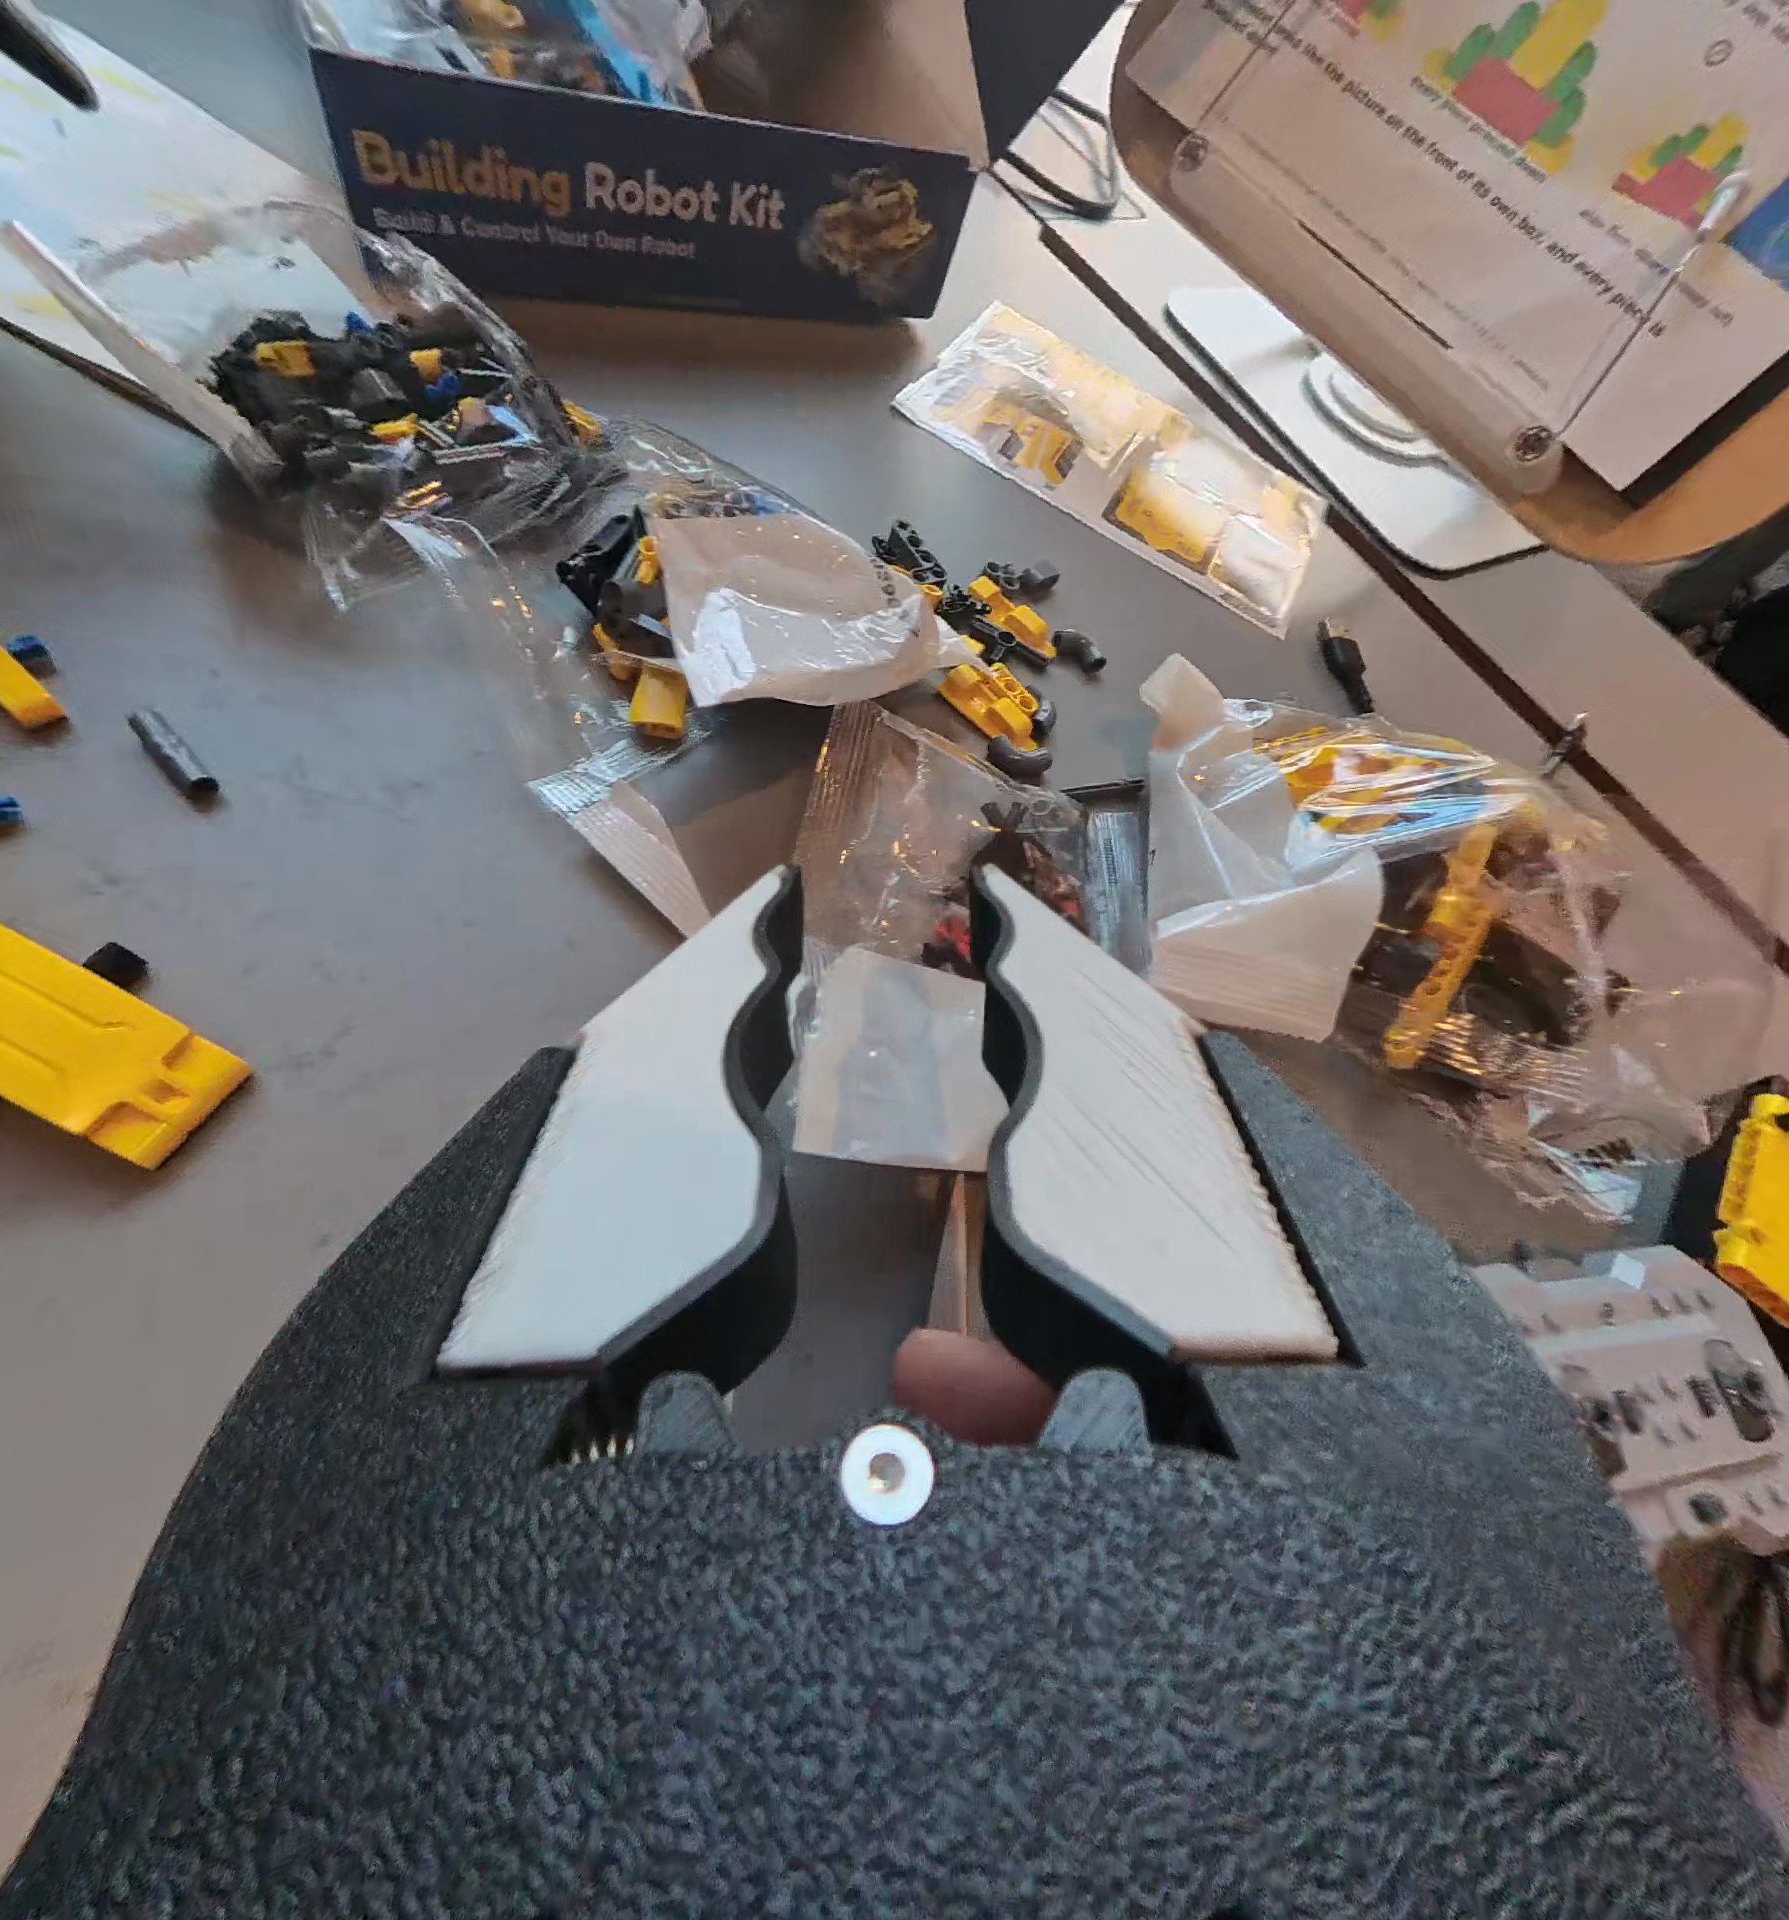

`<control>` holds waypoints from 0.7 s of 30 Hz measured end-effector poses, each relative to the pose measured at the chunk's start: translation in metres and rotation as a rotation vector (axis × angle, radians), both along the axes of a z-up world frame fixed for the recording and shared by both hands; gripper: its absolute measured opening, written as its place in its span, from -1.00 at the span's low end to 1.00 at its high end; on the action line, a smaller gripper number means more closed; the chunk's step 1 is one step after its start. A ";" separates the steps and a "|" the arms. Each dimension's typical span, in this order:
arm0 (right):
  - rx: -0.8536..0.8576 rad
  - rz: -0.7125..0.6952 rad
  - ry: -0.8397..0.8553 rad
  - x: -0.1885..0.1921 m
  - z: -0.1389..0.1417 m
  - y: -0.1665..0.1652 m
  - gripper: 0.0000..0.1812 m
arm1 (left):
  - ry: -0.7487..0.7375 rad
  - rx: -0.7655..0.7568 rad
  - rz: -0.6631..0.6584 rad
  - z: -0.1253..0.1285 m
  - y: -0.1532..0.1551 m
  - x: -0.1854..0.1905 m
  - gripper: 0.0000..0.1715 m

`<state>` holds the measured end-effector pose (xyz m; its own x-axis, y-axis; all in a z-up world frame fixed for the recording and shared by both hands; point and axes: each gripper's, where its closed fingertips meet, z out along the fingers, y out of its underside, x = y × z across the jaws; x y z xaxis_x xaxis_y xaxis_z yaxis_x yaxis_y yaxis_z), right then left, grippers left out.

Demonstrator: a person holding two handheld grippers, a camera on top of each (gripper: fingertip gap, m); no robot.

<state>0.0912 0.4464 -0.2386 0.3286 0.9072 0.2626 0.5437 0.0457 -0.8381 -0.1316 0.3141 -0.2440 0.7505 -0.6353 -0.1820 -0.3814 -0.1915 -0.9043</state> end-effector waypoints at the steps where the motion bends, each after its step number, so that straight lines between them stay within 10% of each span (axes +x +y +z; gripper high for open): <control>1: -0.033 0.019 0.009 0.000 -0.002 -0.003 -0.63 | 0.000 0.012 -0.001 0.001 0.000 0.000 -0.59; 16: -0.136 -0.113 -0.053 0.025 -0.023 0.000 -0.35 | -0.048 0.082 -0.012 0.014 -0.006 -0.001 -0.65; 21: 0.180 -0.099 -0.332 0.022 -0.039 0.009 -0.50 | -0.059 0.096 -0.019 0.017 -0.007 -0.001 -0.66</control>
<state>0.1135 0.4550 -0.2777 0.2827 0.8049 0.5218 0.7930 0.1099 -0.5992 -0.1330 0.3068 -0.2273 0.7500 -0.6309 -0.1986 -0.3294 -0.0960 -0.9393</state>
